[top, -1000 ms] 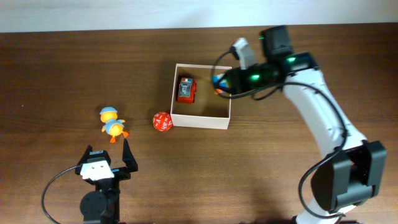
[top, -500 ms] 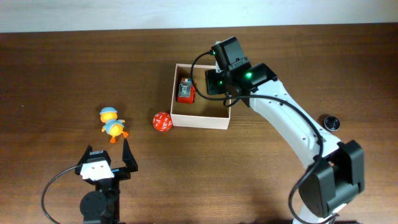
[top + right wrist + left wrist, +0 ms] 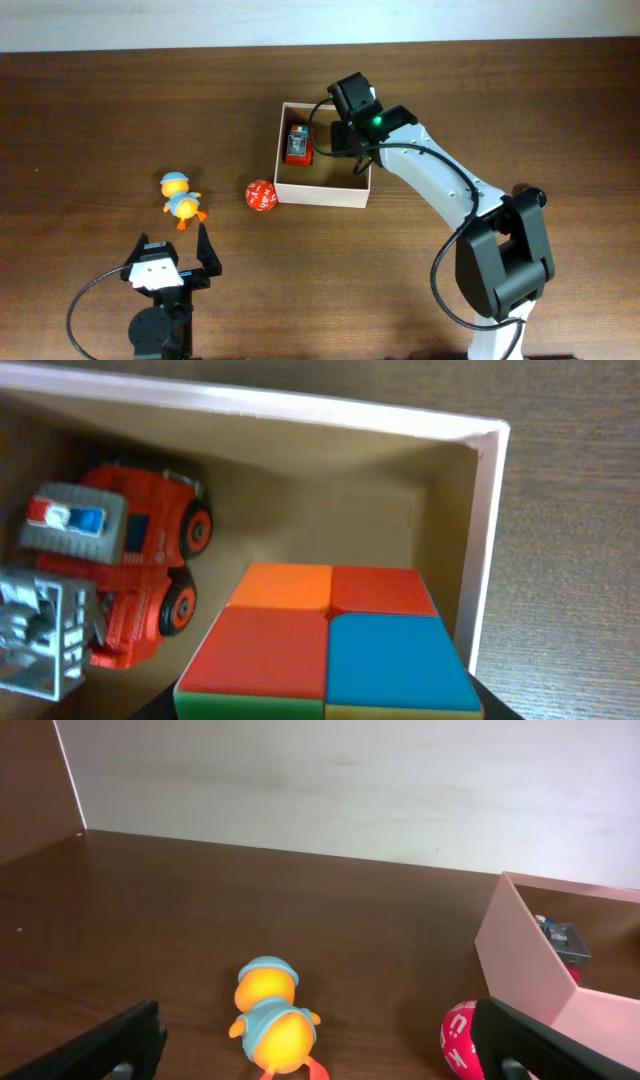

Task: Pack container
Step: 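Lower the cube into the box beside the truck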

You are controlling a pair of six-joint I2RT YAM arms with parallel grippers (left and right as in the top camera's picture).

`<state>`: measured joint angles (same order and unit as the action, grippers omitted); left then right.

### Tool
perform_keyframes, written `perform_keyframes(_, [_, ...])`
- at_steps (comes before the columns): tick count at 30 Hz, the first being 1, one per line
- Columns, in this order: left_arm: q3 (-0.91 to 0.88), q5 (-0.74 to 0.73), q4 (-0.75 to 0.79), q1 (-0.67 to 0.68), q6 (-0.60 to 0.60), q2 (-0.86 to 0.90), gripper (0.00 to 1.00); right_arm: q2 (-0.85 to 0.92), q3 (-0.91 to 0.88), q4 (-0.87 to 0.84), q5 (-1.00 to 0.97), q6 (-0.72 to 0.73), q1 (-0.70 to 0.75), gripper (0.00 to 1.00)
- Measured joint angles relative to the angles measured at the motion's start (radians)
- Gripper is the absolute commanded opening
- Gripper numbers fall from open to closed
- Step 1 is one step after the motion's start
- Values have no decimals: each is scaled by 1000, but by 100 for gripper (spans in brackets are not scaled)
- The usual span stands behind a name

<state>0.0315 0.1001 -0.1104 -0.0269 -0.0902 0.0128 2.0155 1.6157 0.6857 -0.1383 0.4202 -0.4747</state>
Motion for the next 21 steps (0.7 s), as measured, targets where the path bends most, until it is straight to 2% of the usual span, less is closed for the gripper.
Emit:
perform_keyframes(12, [0,0,0,0,0,0,99,0,0,-15,-53,78,0,50])
perform_keyframes(15, [0,0,0,0,0,0,99,0,0,-16,-57,90,0,65])
perform_keyframes(17, [0,0,0,0,0,0,99,0,0,-19,-60,95,0,72])
perform_keyframes(21, [0,0,0,0,0,0,99,0,0,-19,-64,103,0,76])
